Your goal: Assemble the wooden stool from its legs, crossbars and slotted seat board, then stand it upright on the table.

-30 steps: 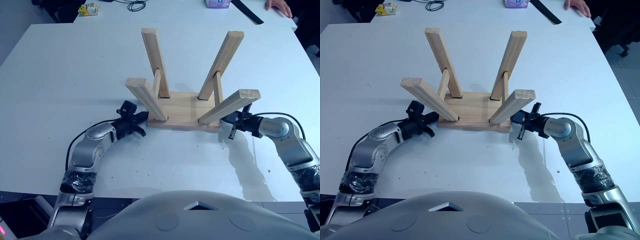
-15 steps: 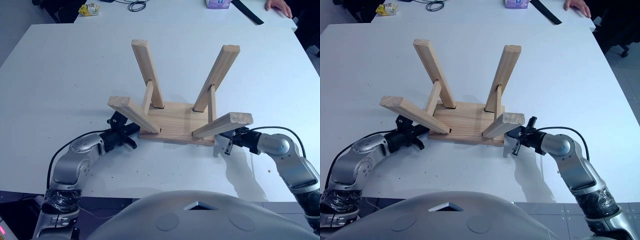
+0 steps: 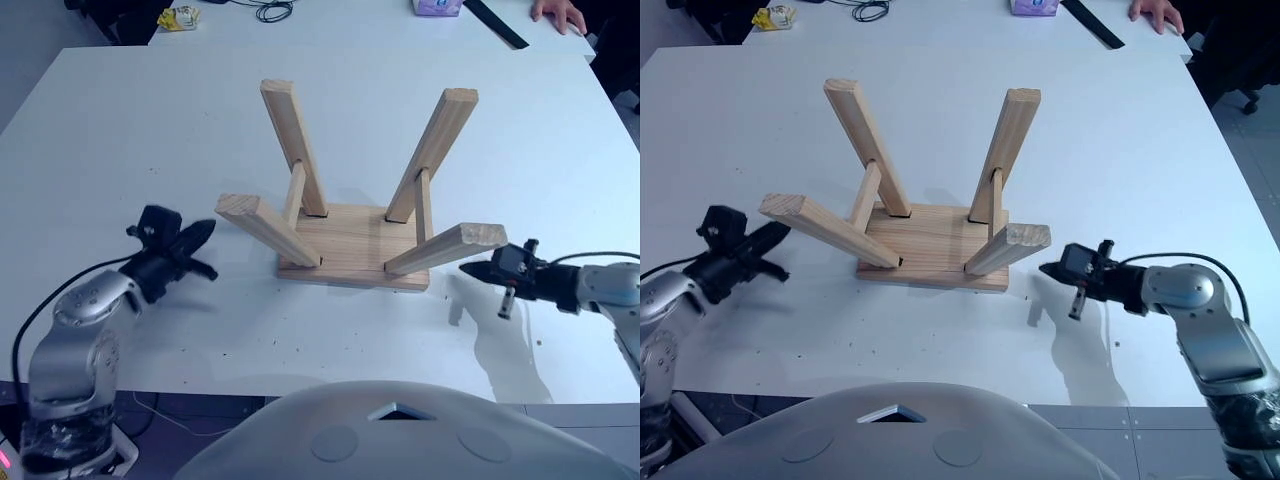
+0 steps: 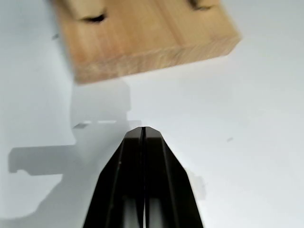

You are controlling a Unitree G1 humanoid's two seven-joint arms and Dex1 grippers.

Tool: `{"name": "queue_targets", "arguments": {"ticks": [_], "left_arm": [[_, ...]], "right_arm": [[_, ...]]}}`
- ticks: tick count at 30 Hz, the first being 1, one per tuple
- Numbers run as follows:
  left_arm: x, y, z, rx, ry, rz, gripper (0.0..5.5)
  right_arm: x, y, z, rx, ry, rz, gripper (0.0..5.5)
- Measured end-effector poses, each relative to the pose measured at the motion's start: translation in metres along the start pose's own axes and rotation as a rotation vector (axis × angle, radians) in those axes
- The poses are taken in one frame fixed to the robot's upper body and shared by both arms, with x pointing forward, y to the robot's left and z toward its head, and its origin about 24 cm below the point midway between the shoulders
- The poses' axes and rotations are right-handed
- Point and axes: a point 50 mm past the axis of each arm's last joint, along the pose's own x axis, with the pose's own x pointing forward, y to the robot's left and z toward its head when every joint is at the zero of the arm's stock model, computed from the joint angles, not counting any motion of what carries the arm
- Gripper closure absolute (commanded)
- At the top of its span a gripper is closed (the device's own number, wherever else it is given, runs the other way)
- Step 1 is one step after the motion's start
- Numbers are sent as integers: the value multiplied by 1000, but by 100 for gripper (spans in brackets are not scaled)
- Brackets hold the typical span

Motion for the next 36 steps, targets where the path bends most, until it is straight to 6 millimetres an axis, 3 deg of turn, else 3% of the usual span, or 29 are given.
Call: {"name": "queue_targets", "arguments": {"ticks": [3, 9, 13, 18, 26, 36], "left_arm": [[5, -14, -7, 50, -4, -80, 548], [25, -9, -16, 145, -9, -118, 548], [37, -8, -23, 185, -12, -170, 548], [39, -7, -25, 229, -45, -194, 548], [31, -26, -28, 160, -35, -388, 548], [42, -20, -24, 170, -40, -380, 548]], "right_arm": [[6, 7, -1, 13, -24, 17, 550], [28, -10, 7, 17, -94, -133, 550], [35, -7, 7, 25, -99, -126, 550], [38, -2, 7, 29, -102, -86, 550], [45, 5, 10, -9, -135, -72, 550], [48, 5, 9, -25, -137, -36, 550]]}}
